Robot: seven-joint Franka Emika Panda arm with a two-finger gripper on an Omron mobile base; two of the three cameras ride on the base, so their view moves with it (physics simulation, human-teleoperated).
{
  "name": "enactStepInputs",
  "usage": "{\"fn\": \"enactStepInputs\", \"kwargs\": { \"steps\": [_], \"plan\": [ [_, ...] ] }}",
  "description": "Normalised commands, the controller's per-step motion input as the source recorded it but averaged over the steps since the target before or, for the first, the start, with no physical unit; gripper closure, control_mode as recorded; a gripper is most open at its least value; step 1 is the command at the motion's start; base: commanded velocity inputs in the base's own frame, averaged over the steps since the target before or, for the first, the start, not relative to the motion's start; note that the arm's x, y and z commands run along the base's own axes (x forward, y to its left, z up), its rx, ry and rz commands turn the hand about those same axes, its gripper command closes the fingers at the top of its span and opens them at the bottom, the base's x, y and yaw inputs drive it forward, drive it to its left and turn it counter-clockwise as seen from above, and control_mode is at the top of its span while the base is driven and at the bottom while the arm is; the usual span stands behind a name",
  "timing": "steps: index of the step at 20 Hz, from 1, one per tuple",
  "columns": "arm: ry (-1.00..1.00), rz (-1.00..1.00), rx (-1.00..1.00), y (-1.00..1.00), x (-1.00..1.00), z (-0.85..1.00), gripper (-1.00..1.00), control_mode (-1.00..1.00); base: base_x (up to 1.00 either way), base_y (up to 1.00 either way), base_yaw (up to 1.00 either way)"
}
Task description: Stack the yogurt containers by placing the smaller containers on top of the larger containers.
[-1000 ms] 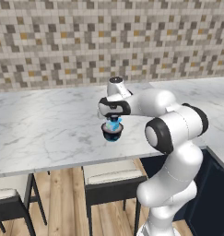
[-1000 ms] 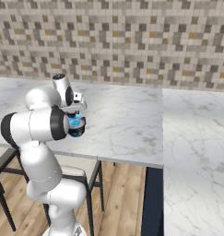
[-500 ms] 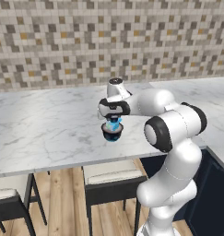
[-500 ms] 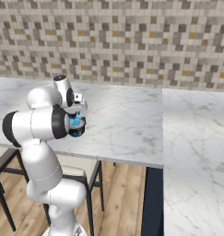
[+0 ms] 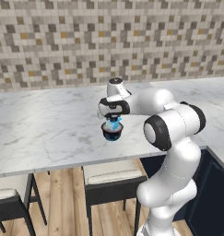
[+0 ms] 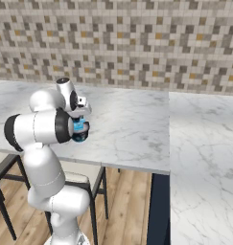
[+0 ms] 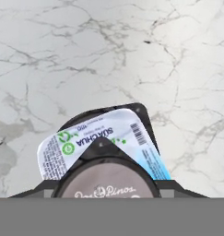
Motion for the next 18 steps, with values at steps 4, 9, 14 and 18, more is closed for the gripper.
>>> {"fn": "enactStepInputs", "kwargs": {
  "steps": [4, 9, 14, 18],
  "plan": [
    [0.00, 0.00, 0.00, 0.00, 0.10, 0.00, 1.00, -1.00, 0.00, 0.00, 0.00],
    [0.00, 0.00, 0.00, 0.00, -0.01, -0.01, 1.00, -1.00, 0.00, 0.00, 0.00],
    [0.00, 0.00, 0.00, 0.03, -0.05, -0.04, 1.00, -1.00, 0.00, 0.00, 0.00],
    [0.00, 0.00, 0.00, 0.09, 0.01, -0.08, 1.00, -1.00, 0.00, 0.00, 0.00]
  ]
}}
